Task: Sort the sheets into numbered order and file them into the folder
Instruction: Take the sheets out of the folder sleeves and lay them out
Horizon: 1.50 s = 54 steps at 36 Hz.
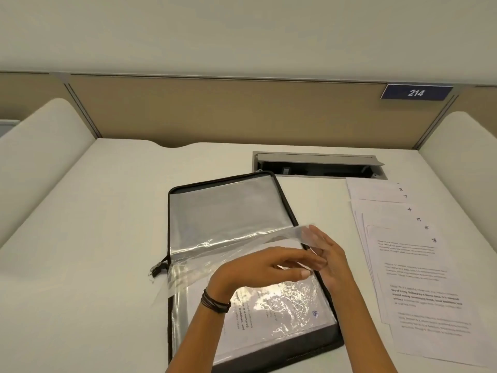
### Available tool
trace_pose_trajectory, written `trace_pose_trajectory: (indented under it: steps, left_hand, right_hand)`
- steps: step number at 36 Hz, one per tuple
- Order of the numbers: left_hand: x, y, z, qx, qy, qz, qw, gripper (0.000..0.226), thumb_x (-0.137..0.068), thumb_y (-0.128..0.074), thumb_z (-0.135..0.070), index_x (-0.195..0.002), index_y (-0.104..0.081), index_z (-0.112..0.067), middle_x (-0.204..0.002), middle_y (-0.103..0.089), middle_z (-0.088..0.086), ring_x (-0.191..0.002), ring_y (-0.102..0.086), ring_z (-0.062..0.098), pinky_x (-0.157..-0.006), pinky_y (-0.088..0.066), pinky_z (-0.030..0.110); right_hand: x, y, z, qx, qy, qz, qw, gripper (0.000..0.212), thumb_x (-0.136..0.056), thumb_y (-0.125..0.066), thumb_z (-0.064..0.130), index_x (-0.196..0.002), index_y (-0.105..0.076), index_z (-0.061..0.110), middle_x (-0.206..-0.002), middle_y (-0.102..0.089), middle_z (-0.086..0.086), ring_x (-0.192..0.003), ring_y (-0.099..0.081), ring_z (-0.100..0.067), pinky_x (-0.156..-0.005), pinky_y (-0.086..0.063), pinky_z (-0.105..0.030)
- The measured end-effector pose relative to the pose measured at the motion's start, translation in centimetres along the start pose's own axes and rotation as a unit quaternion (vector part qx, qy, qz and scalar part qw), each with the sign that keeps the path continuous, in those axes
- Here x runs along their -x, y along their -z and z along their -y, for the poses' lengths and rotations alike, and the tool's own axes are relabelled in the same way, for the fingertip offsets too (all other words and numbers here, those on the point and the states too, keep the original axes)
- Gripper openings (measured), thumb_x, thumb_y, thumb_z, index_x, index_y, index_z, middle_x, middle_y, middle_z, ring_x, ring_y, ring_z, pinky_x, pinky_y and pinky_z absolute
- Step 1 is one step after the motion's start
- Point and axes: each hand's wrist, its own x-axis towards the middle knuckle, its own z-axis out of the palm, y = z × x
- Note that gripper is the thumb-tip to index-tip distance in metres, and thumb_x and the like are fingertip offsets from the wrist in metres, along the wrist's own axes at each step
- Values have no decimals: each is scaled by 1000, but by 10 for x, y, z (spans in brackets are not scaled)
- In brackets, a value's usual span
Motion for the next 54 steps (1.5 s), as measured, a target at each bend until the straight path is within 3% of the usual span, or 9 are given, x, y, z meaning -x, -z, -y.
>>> trace_pose_trajectory:
  steps: [3, 8, 15, 27, 33, 36, 45, 50, 54]
  left_hand:
    - [-4, 0, 19, -47, 73, 5, 996, 38, -100, -47, -30, -137, -45, -27, -140, -50, -1, -124, -50, 10, -104, -43, 26]
    - [-4, 5, 62, -180, 197, -75, 961, 56, -99, -46, -37, -149, -25, -24, -155, -27, -4, -138, -32, 14, -109, -26, 25]
    - [9, 19, 102, -154, 197, -244, 937, 67, -97, -49, -37, -152, -11, -29, -159, -9, -6, -145, -14, 15, -116, -19, 35]
    - [13, 37, 142, -172, 222, -386, 879, 57, -97, -52, -24, -148, -27, -22, -160, -3, 8, -145, -15, 29, -114, -20, 40]
    - [9, 32, 160, -200, 243, -358, 879, 57, -98, -50, -31, -149, -26, -22, -159, -7, 11, -147, -8, 28, -116, -13, 44]
    - [6, 26, 172, -214, 264, -328, 882, 57, -97, -51, -32, -148, -28, -21, -159, -8, 13, -147, -6, 28, -118, -11, 46]
    - [5, 10, 196, -219, 255, -339, 879, 56, -97, -53, -27, -148, -29, -20, -160, -2, 10, -148, 4, 26, -118, 0, 47]
    - [3, 6, 200, -228, 249, -363, 869, 55, -97, -52, -27, -147, -30, -18, -159, -4, 9, -148, 2, 25, -117, 0, 47]
    - [-4, -4, 200, -238, 255, -369, 862, 56, -100, -45, -27, -151, -21, -17, -160, 1, 8, -147, 7, 23, -117, 8, 40]
  right_hand:
    - [4, -5, 5, -6, 21, 31, 999, 45, -75, -70, 24, -118, -64, 13, -117, -67, -4, -105, -65, -17, -74, -55, -24]
    - [-2, 0, -1, -29, 22, 61, 997, 39, -103, -30, 28, -133, -51, 16, -131, -59, -2, -122, -55, -18, -84, -55, -29]
    - [-2, -3, 0, -17, 31, 129, 991, 51, -93, -27, 46, -139, -40, 28, -135, -53, 14, -126, -49, -9, -98, -48, -36]
    - [-11, 16, -10, 122, 51, 109, 985, 96, -62, -69, 71, -140, -40, 23, -137, -51, 11, -122, -54, -10, -92, -51, -27]
    - [-23, 26, -27, 270, 38, 30, 961, 34, -99, -47, 19, -133, -50, 17, -134, -54, -1, -116, -54, -14, -98, -45, -31]
    - [-24, 29, -36, 333, 41, 8, 942, 32, -99, -46, 14, -129, -54, 18, -133, -55, -2, -120, -52, -18, -104, -42, -35]
    - [-19, 41, -52, 474, 82, 70, 874, 35, -97, -44, 2, -131, -50, 8, -129, -47, 5, -119, -45, -9, -85, -33, 2]
    - [-20, 48, -58, 521, 99, 120, 839, 37, -97, -46, 5, -133, -48, 13, -145, -34, 6, -134, -33, -11, -111, -26, -22]
    - [-18, 49, -64, 534, 97, 140, 828, 45, -98, -45, 11, -142, -36, 15, -151, -23, 9, -141, -23, -10, -110, -17, -18]
